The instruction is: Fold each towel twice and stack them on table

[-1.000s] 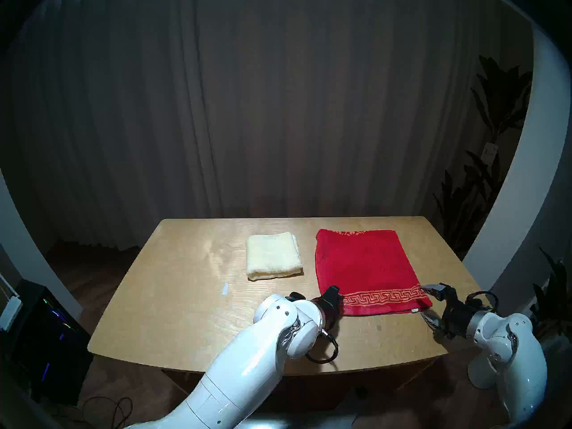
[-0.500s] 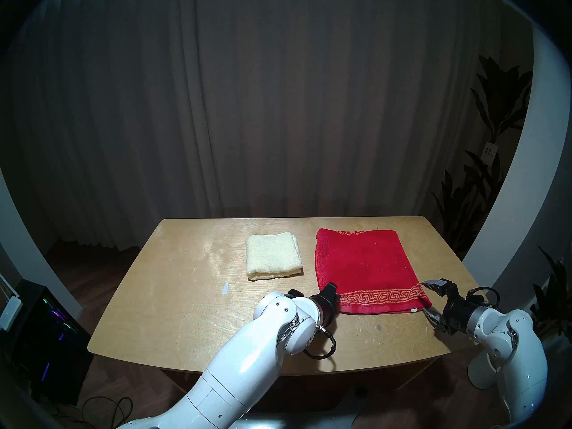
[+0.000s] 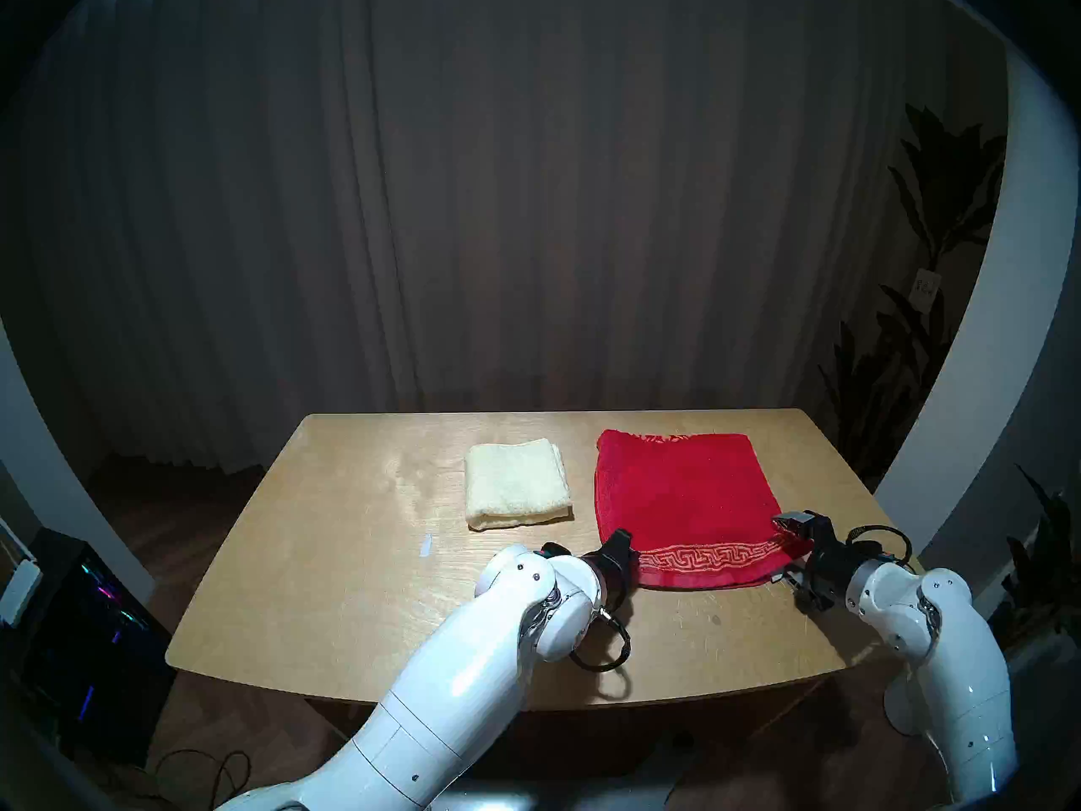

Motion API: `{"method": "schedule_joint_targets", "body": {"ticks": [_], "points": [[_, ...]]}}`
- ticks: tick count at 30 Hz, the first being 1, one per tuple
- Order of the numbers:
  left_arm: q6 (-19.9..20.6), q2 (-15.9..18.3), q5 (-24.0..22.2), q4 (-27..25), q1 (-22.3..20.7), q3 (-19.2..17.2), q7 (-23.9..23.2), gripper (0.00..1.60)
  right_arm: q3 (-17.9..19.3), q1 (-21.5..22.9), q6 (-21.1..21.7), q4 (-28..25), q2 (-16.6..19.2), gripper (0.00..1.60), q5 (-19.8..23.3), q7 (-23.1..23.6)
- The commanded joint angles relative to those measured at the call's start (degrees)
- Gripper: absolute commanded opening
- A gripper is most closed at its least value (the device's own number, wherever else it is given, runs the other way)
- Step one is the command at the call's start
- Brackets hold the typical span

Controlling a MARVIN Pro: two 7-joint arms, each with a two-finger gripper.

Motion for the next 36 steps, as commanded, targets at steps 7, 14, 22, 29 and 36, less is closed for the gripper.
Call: {"method": "schedule_joint_targets", "body": {"ticks": [7,14,22,29,36], "points": [[-0.2,1.5,0.6,4.6,-0.1,-0.7,1.2,0.00,-1.3,2.2,1.3,3.2,0.4,0.93,1.0,-0.8],[-0.6,1.5,1.0,4.0,0.2,-0.6,0.9,0.00,0.3,0.7,1.9,2.6,1.1,0.23,1.8,-0.6],[-0.9,1.5,1.2,3.6,0.5,-0.4,0.8,0.00,2.6,-2.4,2.6,0.0,1.0,0.00,2.9,-0.6],[-1.3,1.4,1.6,3.0,0.4,-0.5,0.7,0.00,3.6,-3.3,2.8,-1.0,0.7,0.00,3.2,0.0],[-1.2,2.4,1.0,-0.7,0.0,-1.7,2.0,0.00,3.6,-1.9,2.7,-1.3,1.0,0.00,4.3,-1.3]]}}
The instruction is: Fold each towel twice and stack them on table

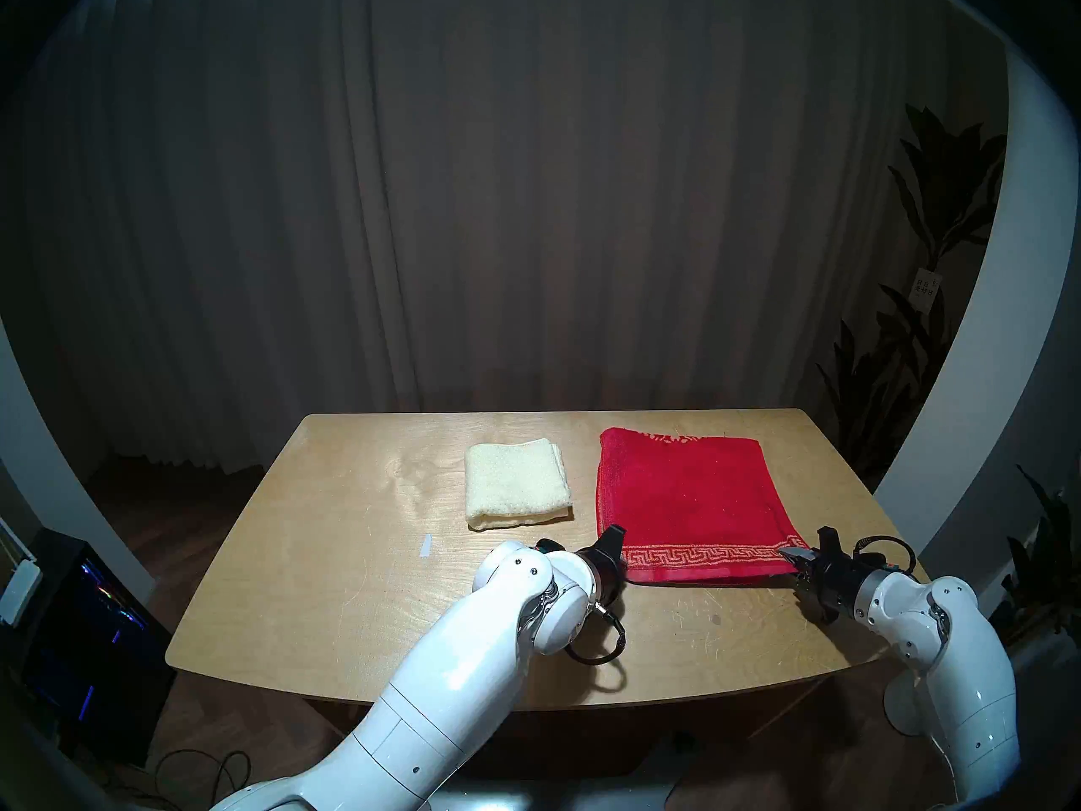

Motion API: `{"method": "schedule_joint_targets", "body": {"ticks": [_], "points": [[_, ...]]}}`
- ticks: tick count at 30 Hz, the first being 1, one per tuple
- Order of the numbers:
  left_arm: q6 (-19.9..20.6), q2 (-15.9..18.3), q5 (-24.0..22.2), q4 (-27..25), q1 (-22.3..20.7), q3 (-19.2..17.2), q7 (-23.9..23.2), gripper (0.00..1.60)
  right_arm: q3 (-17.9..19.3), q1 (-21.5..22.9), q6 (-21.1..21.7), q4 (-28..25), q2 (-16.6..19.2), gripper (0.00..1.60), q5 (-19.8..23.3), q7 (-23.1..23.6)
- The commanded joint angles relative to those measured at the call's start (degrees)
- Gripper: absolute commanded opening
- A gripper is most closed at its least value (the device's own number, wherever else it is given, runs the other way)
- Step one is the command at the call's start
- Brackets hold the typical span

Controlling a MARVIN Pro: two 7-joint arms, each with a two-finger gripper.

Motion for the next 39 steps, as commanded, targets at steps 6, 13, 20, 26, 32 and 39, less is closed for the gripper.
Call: {"method": "schedule_joint_targets", "body": {"ticks": [6,13,20,26,32,39], "points": [[0.0,2.6,-0.2,-5.3,-0.6,-2.5,3.6,0.00,2.3,1.5,-0.9,-4.4,1.3,0.00,1.7,-2.1],[0.5,1.8,0.0,-5.0,-3.1,-2.5,6.0,0.00,2.2,3.8,-2.4,-5.8,1.9,0.00,2.7,-6.8],[1.2,1.6,0.4,-4.5,-6.1,-2.5,8.3,0.00,2.0,6.9,-4.0,-6.0,2.4,0.00,3.5,-11.3],[1.3,0.2,0.6,-2.1,-9.8,-3.1,9.0,0.00,1.0,10.6,-5.4,-4.7,2.4,0.00,3.0,-13.5],[2.3,-3.0,1.5,1.1,-13.1,-4.2,9.1,0.00,-0.7,14.3,-6.5,-2.8,2.8,0.00,2.4,-14.4],[3.3,-4.8,2.2,4.0,-16.6,-4.3,9.4,0.00,-2.1,18.1,-7.7,-0.3,2.6,0.00,1.7,-14.8]]}}
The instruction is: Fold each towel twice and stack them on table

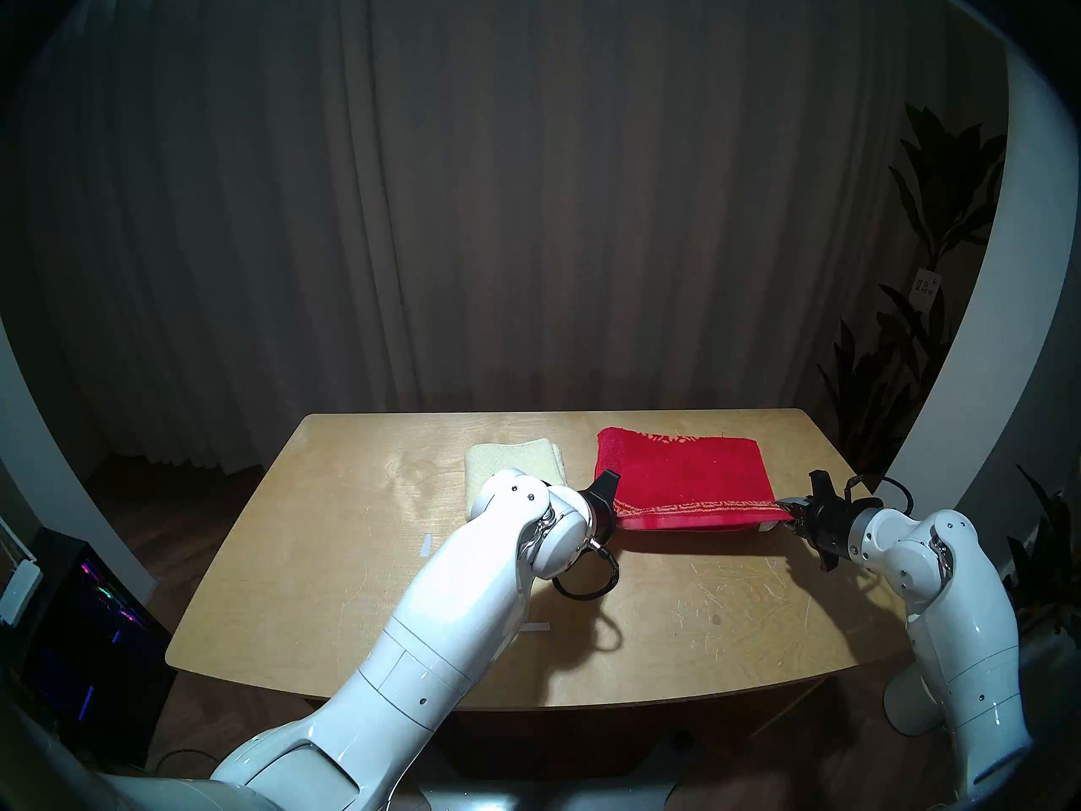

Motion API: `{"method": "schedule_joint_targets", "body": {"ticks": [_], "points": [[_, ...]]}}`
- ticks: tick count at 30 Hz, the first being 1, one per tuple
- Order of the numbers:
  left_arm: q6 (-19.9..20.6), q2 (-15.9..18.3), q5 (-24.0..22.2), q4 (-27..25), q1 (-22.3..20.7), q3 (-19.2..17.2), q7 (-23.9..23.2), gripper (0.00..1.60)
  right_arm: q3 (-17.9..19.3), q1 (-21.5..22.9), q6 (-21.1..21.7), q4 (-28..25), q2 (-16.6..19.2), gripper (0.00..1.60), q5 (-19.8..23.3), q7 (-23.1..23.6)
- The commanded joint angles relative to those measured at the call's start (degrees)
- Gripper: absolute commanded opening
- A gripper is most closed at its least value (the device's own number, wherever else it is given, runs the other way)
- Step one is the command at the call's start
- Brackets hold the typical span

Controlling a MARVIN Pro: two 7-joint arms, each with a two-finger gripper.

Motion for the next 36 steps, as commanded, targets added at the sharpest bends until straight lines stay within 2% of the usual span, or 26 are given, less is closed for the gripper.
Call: {"method": "schedule_joint_targets", "body": {"ticks": [1,12,20,29,36], "points": [[0.6,-2.2,2.0,2.2,-6.4,-1.8,0.1,0.00,0.3,6.4,-2.7,1.8,1.4,0.00,-1.1,0.3],[3.0,-5.1,4.1,8.8,-12.2,-2.5,0.2,0.00,-2.6,13.0,-4.5,6.1,1.7,0.00,-3.0,0.5],[4.2,-5.4,4.4,12.3,-15.3,-2.3,0.4,0.00,-4.9,17.0,-5.4,8.4,1.1,0.00,-4.5,0.8],[5.4,-6.1,6.5,18.5,-19.4,-2.8,-2.5,0.00,-8.4,21.3,-7.2,11.4,-0.4,0.00,-6.9,1.0],[5.8,-7.1,7.4,25.5,-23.0,-1.7,-4.9,0.00,-11.5,25.7,-8.7,15.6,-1.5,0.00,-9.1,0.9]]}}
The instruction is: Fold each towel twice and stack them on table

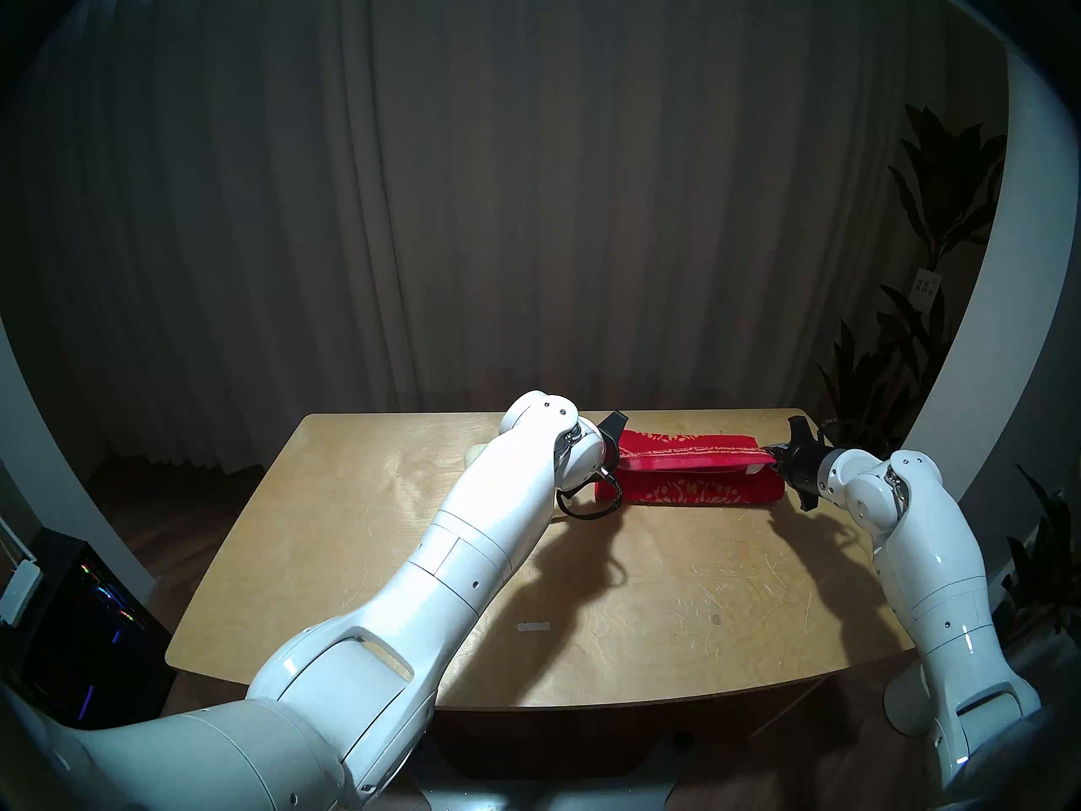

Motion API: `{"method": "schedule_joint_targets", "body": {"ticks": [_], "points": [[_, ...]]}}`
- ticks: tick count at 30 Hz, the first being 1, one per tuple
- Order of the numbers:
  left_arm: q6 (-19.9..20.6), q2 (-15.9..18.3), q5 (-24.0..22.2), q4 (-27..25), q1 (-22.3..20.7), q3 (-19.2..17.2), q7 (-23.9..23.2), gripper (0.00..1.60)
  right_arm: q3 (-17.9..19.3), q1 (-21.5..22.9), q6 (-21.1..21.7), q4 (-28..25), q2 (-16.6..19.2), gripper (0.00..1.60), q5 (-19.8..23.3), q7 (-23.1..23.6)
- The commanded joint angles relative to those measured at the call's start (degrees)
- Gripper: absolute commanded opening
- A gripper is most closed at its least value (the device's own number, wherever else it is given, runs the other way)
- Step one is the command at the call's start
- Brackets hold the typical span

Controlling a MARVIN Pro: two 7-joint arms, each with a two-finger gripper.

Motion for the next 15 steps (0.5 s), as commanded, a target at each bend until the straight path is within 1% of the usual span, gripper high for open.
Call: {"method": "schedule_joint_targets", "body": {"ticks": [1,3,15], "points": [[-0.4,-0.7,2.2,5.0,-6.1,-0.1,-2.2,0.00,-0.7,6.1,-2.9,2.3,-0.4,0.00,-2.6,0.5],[-0.3,-1.2,2.4,6.6,-6.8,0.1,-3.0,0.00,-1.3,7.5,-3.2,3.7,-0.4,0.00,-3.1,0.4],[-0.7,-4.3,3.7,15.1,-11.4,1.2,-7.4,0.00,-1.9,10.8,-3.6,7.9,0.1,0.00,-4.7,1.5]]}}
